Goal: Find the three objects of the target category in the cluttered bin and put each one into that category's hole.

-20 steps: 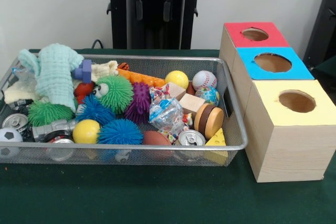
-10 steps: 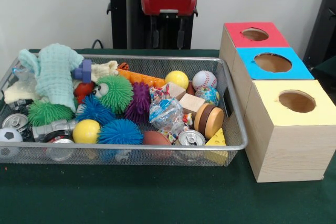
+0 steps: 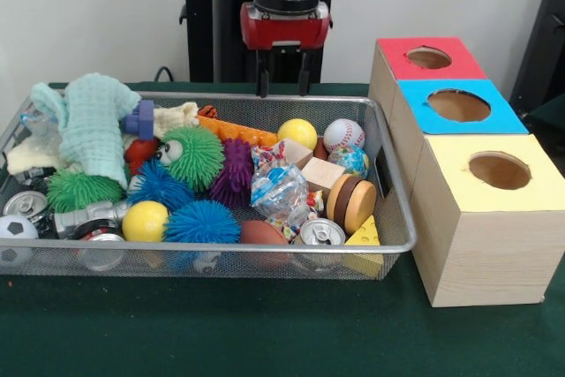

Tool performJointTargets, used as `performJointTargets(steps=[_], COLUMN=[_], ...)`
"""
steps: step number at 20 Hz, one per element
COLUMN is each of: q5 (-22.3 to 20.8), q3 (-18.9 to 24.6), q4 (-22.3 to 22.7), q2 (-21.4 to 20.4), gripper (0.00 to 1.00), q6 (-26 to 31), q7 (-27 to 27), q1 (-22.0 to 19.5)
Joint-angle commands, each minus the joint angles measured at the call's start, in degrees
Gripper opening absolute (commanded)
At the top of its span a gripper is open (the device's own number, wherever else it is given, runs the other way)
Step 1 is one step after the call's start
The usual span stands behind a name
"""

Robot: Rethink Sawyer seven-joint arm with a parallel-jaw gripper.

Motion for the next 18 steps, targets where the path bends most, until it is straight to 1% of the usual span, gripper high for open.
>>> performJointTargets(steps=[1,4,7,8,10,11,14,18], q5=[-6.34,-7.56,-9.91,-10.77,-11.87,-12.47,-14.14,-16.39], q3=[4.07,4.63,2.46,2.28,3.33,3.36,1.56,-0.19], q4=[1.7,2.17,1.38,1.66,2.29,2.35,1.21,-0.04], q2=[3.74,3.78,4.36,4.44,4.61,5.24,8.67,11.05], gripper=[1.0,1.0,1.0,1.0,1.0,1.0,1.0,1.0], q6=[-3.86,-4.56,-3.37,-3.47,-3.86,-4.35,-5.39,-7.76], q7=[0.55,1.2,1.29,1.05,0.44,0.78,2.93,4.53], q1=[-3.9,-4.72,-4.42,-4.9,-6.63,-6.76,-5.77,-5.47])
